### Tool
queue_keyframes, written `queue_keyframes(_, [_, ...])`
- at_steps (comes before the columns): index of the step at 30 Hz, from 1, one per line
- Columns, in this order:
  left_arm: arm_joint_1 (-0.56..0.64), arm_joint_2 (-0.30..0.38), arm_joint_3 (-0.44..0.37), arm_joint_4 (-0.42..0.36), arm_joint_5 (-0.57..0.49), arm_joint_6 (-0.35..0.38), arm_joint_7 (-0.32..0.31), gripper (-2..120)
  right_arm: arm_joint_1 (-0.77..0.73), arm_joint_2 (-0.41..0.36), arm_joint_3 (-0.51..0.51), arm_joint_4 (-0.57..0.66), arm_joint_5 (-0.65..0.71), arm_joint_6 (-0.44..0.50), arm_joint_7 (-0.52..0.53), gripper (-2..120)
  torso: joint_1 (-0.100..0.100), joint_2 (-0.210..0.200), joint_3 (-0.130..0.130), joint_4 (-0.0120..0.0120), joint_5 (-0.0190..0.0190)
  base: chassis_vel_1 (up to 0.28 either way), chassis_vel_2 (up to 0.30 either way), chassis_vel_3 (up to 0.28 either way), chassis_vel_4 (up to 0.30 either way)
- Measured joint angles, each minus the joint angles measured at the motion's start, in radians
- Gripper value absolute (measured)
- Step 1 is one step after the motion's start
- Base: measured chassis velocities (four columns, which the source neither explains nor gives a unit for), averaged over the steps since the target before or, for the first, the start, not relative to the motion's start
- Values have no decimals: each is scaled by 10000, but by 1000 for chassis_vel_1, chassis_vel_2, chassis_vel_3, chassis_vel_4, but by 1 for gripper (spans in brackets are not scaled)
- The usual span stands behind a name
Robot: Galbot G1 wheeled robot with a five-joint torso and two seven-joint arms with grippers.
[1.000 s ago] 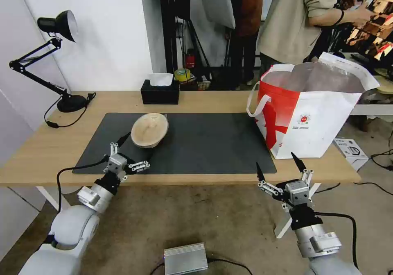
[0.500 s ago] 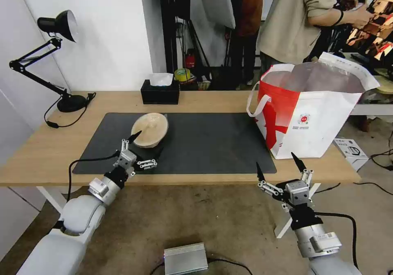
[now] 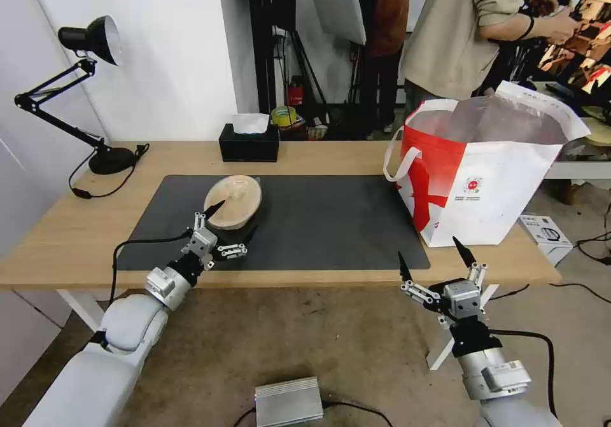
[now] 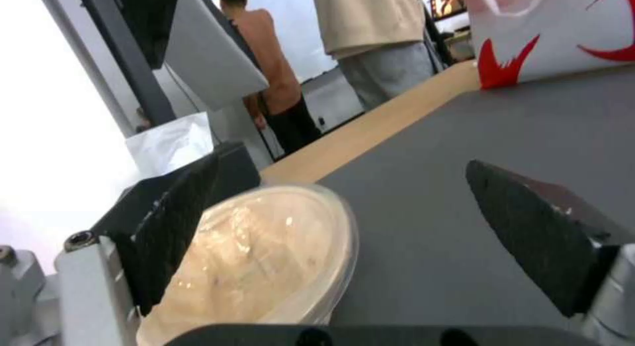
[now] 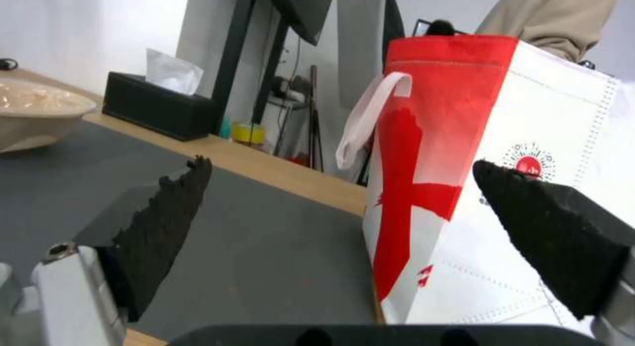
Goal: Pick up the trash from the table and place it into the takeout bag.
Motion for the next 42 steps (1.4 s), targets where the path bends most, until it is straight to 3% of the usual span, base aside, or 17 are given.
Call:
queue_keyframes(31, [-656, -58, 576, 1194, 140, -251, 18, 100, 0, 0, 0, 0, 0, -1, 0, 100, -1, 1, 0, 0, 1, 0, 0, 0, 0])
queue_keyframes(42, [-356, 311, 160, 1316, -10, -426, 242, 100, 0, 0, 0, 0, 0, 0, 0, 100, -2, 1, 0, 0, 0, 0, 0, 0, 0])
